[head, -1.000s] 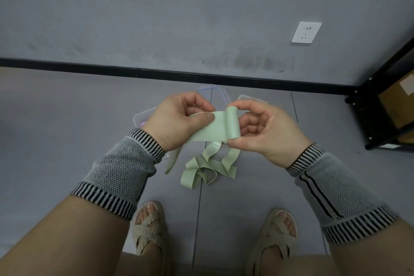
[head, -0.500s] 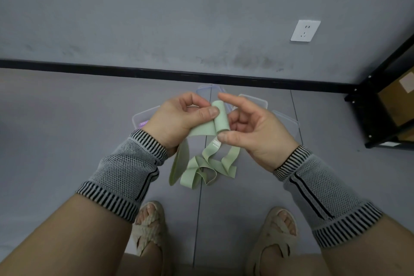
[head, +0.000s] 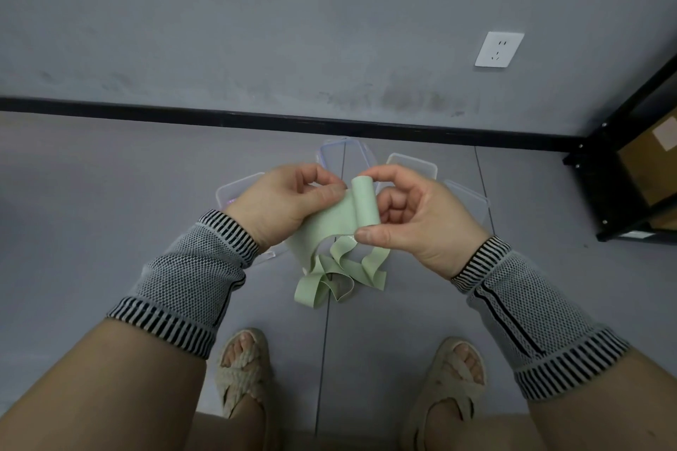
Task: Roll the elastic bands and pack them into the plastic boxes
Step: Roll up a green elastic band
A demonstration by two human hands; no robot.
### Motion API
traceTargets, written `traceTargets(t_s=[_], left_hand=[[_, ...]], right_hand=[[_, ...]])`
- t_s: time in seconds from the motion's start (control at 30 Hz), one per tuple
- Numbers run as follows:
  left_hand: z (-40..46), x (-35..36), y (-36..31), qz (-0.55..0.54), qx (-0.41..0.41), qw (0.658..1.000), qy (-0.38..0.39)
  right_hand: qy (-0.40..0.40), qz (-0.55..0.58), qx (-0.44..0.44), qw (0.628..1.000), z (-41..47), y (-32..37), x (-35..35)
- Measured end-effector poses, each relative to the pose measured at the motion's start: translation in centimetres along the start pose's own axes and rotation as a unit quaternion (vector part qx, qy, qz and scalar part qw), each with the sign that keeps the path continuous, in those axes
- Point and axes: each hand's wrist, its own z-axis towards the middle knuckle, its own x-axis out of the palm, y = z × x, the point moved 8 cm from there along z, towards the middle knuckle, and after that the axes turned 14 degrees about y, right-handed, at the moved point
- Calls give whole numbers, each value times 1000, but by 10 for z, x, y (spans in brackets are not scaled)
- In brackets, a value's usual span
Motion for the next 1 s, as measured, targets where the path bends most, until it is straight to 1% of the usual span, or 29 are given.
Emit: traceTargets(t_s=[0.1,0.2,0.27,0.3,0.33,0.4,0.47,0.57,0.63,0.67,0.7,0.77,0.8,0.9,1.0], left_hand=[[-2,-1,-4,9,21,1000,0],[-4,-6,-15,-19,61,998,-23],[-6,-7,-24,-28,86,995,-33],[-6,-5,-26,-26,93,995,-35],[-6,-4,-26,-20,94,995,-40],[-5,-1,-23,3,81,996,-48],[-3,4,-19,29,65,996,-51],[-1,7,-17,54,55,995,-67],[1,7,-17,96,46,991,-86],[1,5,-17,97,43,990,-89],[1,4,-16,78,42,992,-84],[1,3,-15,15,44,997,-64],[0,3,-13,-18,46,997,-51],[1,6,-11,-83,53,995,-11],[2,8,-9,-91,51,994,10]], right_hand=[[1,10,-5,1000,2,-1,-2],[-11,80,-37,996,2,2,-10],[-3,132,-51,990,-1,5,-15],[2,135,-48,990,-2,6,-16],[0,105,-37,994,-3,6,-17],[-21,-39,5,999,-4,5,-17],[-37,-180,32,982,-3,6,-14],[-55,-296,19,953,0,12,-7],[-61,-340,17,938,2,13,-5],[-62,-336,15,940,2,13,-5],[-59,-302,12,952,2,11,-5],[-45,-184,2,982,1,8,-6],[-37,-135,-1,990,0,7,-7],[-11,-76,4,997,0,5,-6],[18,-25,11,999,-1,5,0]])
